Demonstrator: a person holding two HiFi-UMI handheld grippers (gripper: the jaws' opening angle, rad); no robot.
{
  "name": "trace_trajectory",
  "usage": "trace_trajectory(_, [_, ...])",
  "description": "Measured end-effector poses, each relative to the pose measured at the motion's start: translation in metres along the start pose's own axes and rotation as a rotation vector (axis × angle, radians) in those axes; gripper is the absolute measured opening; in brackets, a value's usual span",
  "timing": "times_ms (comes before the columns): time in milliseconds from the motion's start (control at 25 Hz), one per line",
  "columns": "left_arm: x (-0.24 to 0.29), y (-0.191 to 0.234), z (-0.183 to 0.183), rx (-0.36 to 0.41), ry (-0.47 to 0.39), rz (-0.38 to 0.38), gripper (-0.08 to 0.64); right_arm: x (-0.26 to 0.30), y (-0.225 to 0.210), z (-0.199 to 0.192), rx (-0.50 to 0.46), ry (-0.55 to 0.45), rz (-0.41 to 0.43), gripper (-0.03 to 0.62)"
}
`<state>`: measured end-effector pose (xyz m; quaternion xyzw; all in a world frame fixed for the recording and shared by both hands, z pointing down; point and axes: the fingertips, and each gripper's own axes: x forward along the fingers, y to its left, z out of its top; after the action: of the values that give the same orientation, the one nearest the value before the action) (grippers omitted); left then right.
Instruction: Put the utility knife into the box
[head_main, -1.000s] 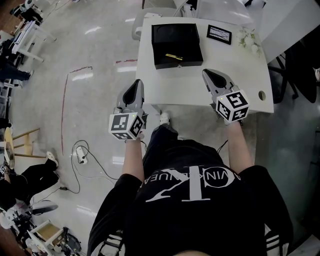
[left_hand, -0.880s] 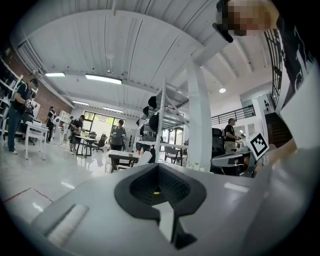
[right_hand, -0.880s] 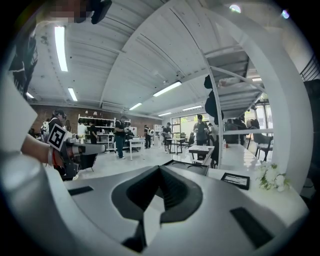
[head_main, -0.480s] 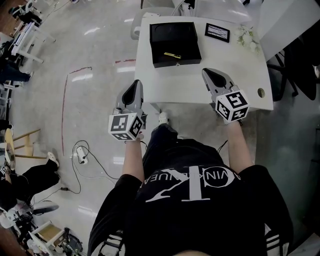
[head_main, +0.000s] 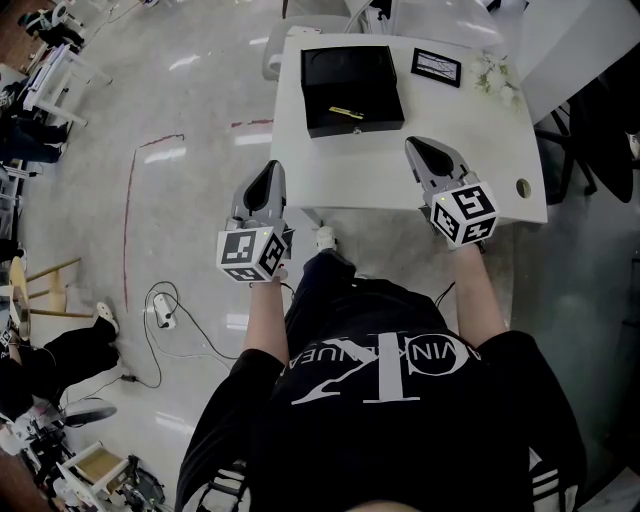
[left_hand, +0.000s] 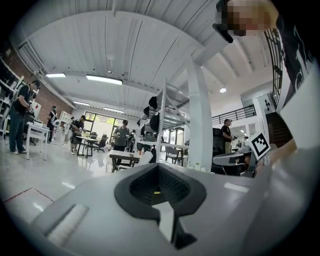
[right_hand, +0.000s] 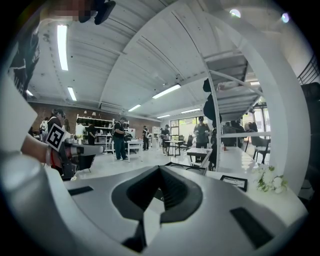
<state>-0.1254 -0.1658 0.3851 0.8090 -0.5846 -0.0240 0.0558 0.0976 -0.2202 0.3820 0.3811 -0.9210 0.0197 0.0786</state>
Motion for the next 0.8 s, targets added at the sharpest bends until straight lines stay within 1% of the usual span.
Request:
trace_trajectory(240, [0.000,0.006,0.004,0.012,-0.013,0.019,0.011,0.006,-0.001,0.001,-0.006,-0.005,-0.005,0.014])
trace_trajectory(560, [-0.001,0.020,0.010,0.064,-0.026,0.067,0.011,0.017,-0.002,0.001,-0.013,-0.019,-0.002,0.014])
trace_trajectory(800, [0.002,0.032,0.019,0.075,-0.034,0.082,0.011,0.024,-0.004,0.004,-0.014,-0.025,-0.003,0.014])
